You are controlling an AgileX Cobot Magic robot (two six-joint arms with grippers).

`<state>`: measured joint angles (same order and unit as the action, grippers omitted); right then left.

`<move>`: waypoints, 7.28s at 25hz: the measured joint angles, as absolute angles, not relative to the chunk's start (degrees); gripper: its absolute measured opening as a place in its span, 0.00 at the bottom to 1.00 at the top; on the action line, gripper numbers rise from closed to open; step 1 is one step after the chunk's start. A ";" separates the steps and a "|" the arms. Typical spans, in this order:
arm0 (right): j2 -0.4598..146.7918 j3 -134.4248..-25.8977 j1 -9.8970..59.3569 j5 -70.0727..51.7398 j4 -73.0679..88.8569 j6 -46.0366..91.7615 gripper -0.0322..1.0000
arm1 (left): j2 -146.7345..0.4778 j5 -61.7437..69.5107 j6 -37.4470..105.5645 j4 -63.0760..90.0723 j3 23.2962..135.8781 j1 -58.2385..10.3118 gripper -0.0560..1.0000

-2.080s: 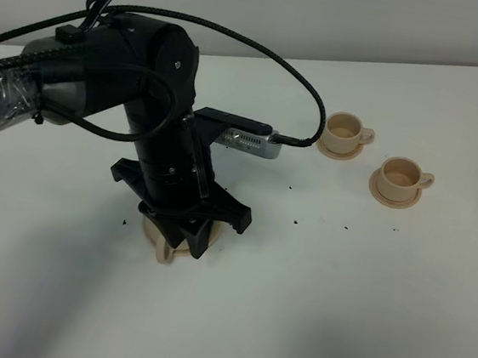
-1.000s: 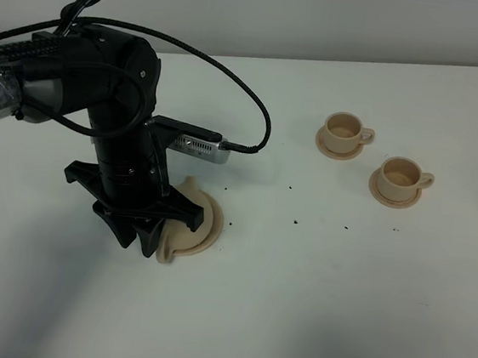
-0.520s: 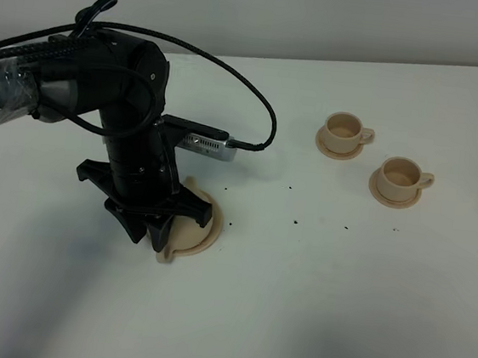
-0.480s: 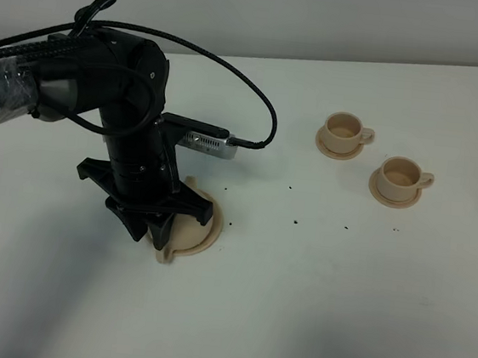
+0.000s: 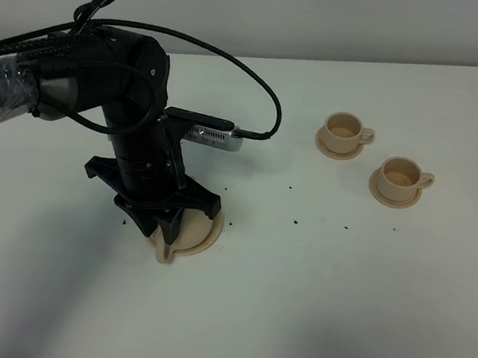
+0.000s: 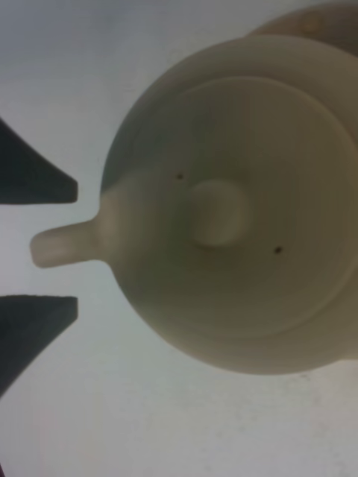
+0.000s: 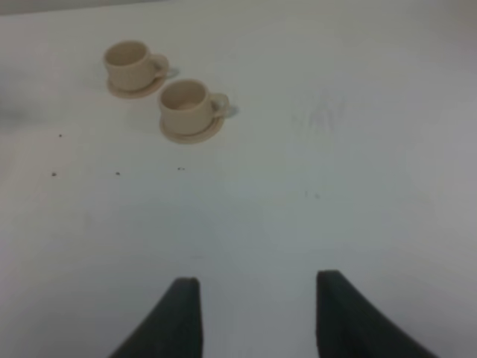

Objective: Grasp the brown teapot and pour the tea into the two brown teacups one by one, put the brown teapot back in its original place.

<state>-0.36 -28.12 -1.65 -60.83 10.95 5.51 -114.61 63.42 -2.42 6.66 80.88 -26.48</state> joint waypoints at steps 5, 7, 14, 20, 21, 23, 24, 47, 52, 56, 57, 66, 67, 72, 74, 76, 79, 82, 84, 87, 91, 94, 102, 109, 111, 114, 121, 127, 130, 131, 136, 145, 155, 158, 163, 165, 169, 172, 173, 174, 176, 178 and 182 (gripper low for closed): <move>-0.36 -28.12 -1.65 -60.83 10.95 5.51 0.41 | -114.61 63.23 -2.42 6.66 80.88 -26.48 0.38; -0.36 -28.12 -1.65 -60.83 10.95 5.51 0.41 | -114.61 63.13 -2.42 6.66 80.88 -26.48 0.38; -0.36 -28.12 -1.65 -60.83 10.95 5.51 0.41 | -116.66 63.03 -2.37 7.22 81.00 -26.48 0.38; -0.36 -28.12 -1.65 -60.83 10.95 5.51 0.41 | -116.98 62.92 -2.37 7.22 81.11 -26.48 0.38; -0.36 -28.12 -1.65 -60.83 10.95 5.51 0.41 | -116.98 62.90 -2.37 7.22 81.11 -26.48 0.38; -0.36 -28.12 -1.65 -60.83 10.95 5.51 0.41 | -116.98 62.90 -2.37 7.22 81.11 -26.48 0.38; -0.36 -28.12 -1.65 -60.83 10.95 5.51 0.41 | -116.98 62.90 -2.37 7.22 81.11 -26.48 0.38; -0.36 -28.12 -1.65 -60.83 10.95 5.51 0.41 | -116.84 62.68 0.51 6.45 81.11 -26.47 0.20; -0.36 -28.12 -1.65 -60.83 10.95 5.51 0.41 | -116.37 62.74 1.69 5.05 81.11 -26.47 0.20; -0.36 -28.12 -1.65 -60.83 10.95 5.51 0.41 | -116.37 62.96 2.13 4.14 81.11 -26.47 0.20; -0.36 -28.12 -1.65 -60.83 10.95 5.51 0.41 | -116.29 63.04 2.30 3.87 81.11 -26.47 0.20; -0.36 -28.12 -1.65 -60.83 10.95 5.51 0.41 | -113.17 63.58 3.74 2.23 81.11 -26.47 0.20; -0.36 -28.12 -1.65 -60.83 10.95 5.51 0.41 | -113.11 63.58 3.80 1.88 81.11 -26.47 0.20; -0.36 -28.12 -1.65 -60.83 10.95 5.51 0.41 | -113.00 63.61 5.51 0.00 81.11 -26.47 0.20; -0.36 -28.12 -1.65 -60.83 10.95 5.51 0.41 | -112.79 63.49 6.96 0.00 81.11 -26.47 0.20; -0.36 -28.12 -1.65 -60.83 10.95 5.51 0.41 | -112.21 62.88 8.86 0.00 81.11 -26.47 0.20; -0.36 -28.12 -1.65 -60.83 10.95 5.51 0.41 | -111.03 60.98 11.95 0.00 81.11 -26.47 0.20; -0.36 -28.12 -1.65 -60.83 10.95 5.51 0.41 | -110.82 58.79 16.03 -0.48 81.11 -26.47 0.20; -0.36 -28.12 -1.65 -60.83 10.95 5.51 0.41 | -110.82 57.25 19.63 -0.50 81.11 -26.47 0.20; -0.36 -28.12 -1.65 -60.83 10.95 5.51 0.41 | -110.82 54.53 24.26 -0.50 81.11 -26.47 0.20; -0.36 -28.12 -1.65 -60.83 10.95 5.51 0.41 | -110.82 50.93 29.41 -0.55 81.11 -26.47 0.20; -0.36 -28.12 -1.65 -60.83 10.95 5.51 0.41 | -110.82 48.39 31.51 -0.50 81.11 -26.47 0.20; -0.36 -28.12 -1.65 -60.83 10.95 5.51 0.41 | -110.82 42.18 35.67 0.56 81.11 -28.30 0.20; -0.36 -28.12 -1.65 -60.83 10.95 5.51 0.41 | -113.48 41.48 36.54 0.76 86.75 -33.25 0.20; -0.36 -28.12 -1.65 -60.83 10.95 5.51 0.41 | -115.84 42.32 36.54 0.76 90.23 -34.66 0.20; -0.36 -28.12 -1.65 -60.83 10.95 5.51 0.41 | -119.59 43.86 36.54 0.57 95.29 -36.19 0.20; -0.36 -28.12 -1.65 -60.83 10.95 5.51 0.41 | -126.07 45.62 37.51 -0.73 103.52 -37.86 0.20; -0.36 -28.12 -1.65 -60.83 10.95 5.51 0.41 | -128.09 44.36 40.31 -0.73 105.10 -39.09 0.20; -0.42 -28.12 -1.65 -60.83 10.95 5.51 0.41 | -128.79 43.65 41.04 -0.73 105.16 -39.11 0.20; -0.42 -28.12 -1.65 -60.83 10.95 5.51 0.41 | -129.11 43.24 41.16 -0.73 105.16 -39.11 0.20; -0.42 -28.12 -1.65 -60.83 10.95 5.51 0.41 | -129.59 41.45 41.10 -0.73 105.16 -39.11 0.20; -0.42 -28.12 -1.65 -60.83 10.95 5.51 0.41 | -129.63 40.25 38.67 -2.79 106.70 -39.59 0.20; -0.42 -28.12 -1.65 -60.83 10.95 5.51 0.41 | -129.63 41.69 36.73 -7.54 108.64 -40.31 0.20; -0.42 -28.12 -1.65 -60.83 10.95 5.51 0.41 | -129.63 41.47 36.61 -8.62 108.64 -40.31 0.20; -0.42 -28.12 -1.65 -60.83 10.95 5.51 0.41 | -129.63 41.47 36.56 -9.41 108.64 -40.42 0.20; -0.42 -28.12 -1.65 -60.83 10.95 5.51 0.41 | -129.63 41.46 36.52 -10.64 108.64 -40.71 0.20; -0.42 -28.12 -1.65 -60.83 10.95 5.51 0.41 | -129.63 41.04 36.14 -11.39 108.64 -41.48 0.20; -0.42 -28.12 -1.65 -60.83 10.95 5.51 0.41 | -129.63 40.98 35.94 -11.56 108.64 -41.49 0.20; -0.42 -28.12 -1.65 -60.83 10.95 5.51 0.41 | -129.63 40.98 35.92 -11.70 108.64 -41.49 0.20; -0.42 -28.12 -1.65 -60.83 10.95 5.51 0.41 | -129.63 40.93 35.92 -11.75 108.64 -41.49 0.20; -0.42 -28.12 -1.65 -60.83 10.95 5.51 0.41 | -129.63 40.76 35.92 -12.90 108.64 -41.90 0.20; -0.42 -28.12 -1.65 -60.83 10.95 5.51 0.41 | -129.63 40.58 35.81 -14.37 108.64 -42.38 0.20; -0.42 -28.12 -1.65 -60.83 10.95 5.51 0.41 | -129.63 40.11 34.97 -16.15 108.64 -42.93 0.20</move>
